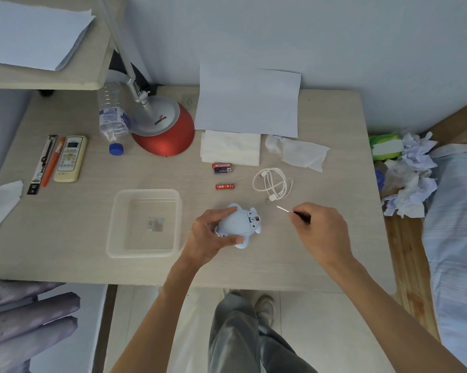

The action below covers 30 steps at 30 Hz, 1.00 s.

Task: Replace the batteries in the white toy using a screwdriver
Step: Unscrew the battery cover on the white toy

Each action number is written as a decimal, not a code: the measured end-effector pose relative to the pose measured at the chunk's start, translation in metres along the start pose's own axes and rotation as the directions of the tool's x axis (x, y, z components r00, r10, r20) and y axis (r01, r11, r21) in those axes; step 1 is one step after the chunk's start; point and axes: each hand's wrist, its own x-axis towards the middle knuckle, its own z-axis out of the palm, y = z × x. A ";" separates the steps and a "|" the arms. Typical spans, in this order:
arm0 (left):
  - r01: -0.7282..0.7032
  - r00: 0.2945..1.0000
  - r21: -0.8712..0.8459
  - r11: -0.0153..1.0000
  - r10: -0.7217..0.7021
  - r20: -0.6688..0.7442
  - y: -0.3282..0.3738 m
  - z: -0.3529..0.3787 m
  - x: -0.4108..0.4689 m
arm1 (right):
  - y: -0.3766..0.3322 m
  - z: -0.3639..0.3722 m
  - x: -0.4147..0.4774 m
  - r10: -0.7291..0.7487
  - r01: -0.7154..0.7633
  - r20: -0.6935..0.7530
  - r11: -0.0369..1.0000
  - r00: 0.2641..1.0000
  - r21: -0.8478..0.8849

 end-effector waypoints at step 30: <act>0.014 1.000 -0.021 1.000 -0.014 0.002 -0.002 -0.002 -0.003 | -0.014 0.033 -0.007 0.137 -0.263 0.251 0.764 0.958 0.589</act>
